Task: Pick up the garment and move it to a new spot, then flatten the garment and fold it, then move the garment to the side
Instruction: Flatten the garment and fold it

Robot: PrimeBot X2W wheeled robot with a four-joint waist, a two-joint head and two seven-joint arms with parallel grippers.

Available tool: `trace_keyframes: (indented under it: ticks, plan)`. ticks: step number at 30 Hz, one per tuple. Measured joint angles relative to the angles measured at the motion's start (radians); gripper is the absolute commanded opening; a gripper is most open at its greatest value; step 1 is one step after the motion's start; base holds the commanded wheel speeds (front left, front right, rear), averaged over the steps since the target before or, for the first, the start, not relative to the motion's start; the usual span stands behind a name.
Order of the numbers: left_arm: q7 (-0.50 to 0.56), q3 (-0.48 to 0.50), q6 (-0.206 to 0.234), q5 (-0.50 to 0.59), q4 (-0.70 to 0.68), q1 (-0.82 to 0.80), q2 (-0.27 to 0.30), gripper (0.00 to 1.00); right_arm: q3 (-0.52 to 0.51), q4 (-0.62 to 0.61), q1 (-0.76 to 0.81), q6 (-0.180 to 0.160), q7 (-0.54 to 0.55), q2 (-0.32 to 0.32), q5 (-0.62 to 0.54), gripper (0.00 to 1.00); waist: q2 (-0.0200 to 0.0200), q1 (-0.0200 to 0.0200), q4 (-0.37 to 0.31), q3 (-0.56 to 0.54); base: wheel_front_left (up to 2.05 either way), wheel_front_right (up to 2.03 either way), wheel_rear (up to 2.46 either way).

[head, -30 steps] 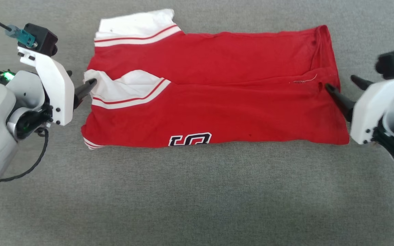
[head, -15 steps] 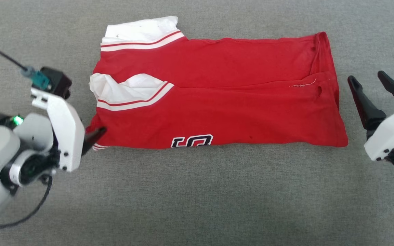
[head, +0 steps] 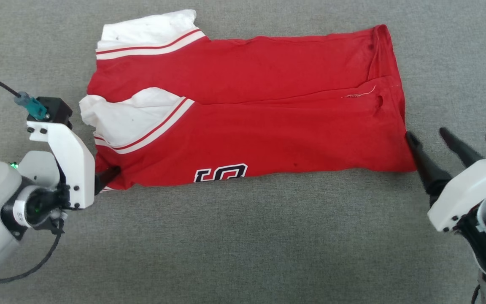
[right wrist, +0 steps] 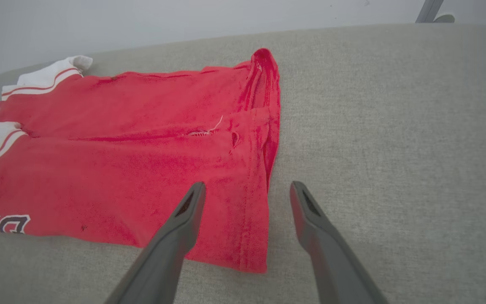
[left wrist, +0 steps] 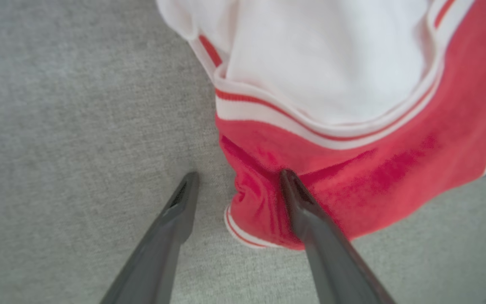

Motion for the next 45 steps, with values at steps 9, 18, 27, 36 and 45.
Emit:
trace_keyframes:
  ticks: [9,18,27,36,45]
  plan:
    - [0.037,-0.013,-0.091,-0.005,0.128,-0.059,-0.058,0.0,0.04,0.053,-0.024,0.0,0.139,-0.028,0.026,1.0,0.0,-0.0001,-0.011,0.031,0.0,0.0,0.0]
    - [0.02,-0.015,-0.139,0.004,0.182,-0.089,-0.106,0.0,0.063,0.179,-0.124,0.0,0.273,-0.045,0.005,1.0,0.0001,0.0,0.024,0.049,0.0,0.0,0.0]
    - [0.0,-0.02,-0.16,0.021,0.209,-0.104,-0.143,0.0,0.136,0.258,-0.185,0.0,0.336,-0.109,0.021,0.0,0.0,-0.0001,0.054,0.05,0.0,0.0,0.0]
    - [0.011,-0.022,-0.131,0.017,0.109,-0.077,-0.095,0.0,0.134,0.175,-0.147,0.0,0.435,-0.192,0.106,0.0,-0.0001,0.0,0.07,0.014,0.0,0.0,0.0]
    - [0.027,-0.025,-0.022,-0.002,-0.138,0.014,0.025,0.0,0.083,0.026,-0.047,0.0,0.553,-0.242,0.163,0.0,-0.0001,-0.0001,0.09,-0.035,0.0,0.0,0.0]
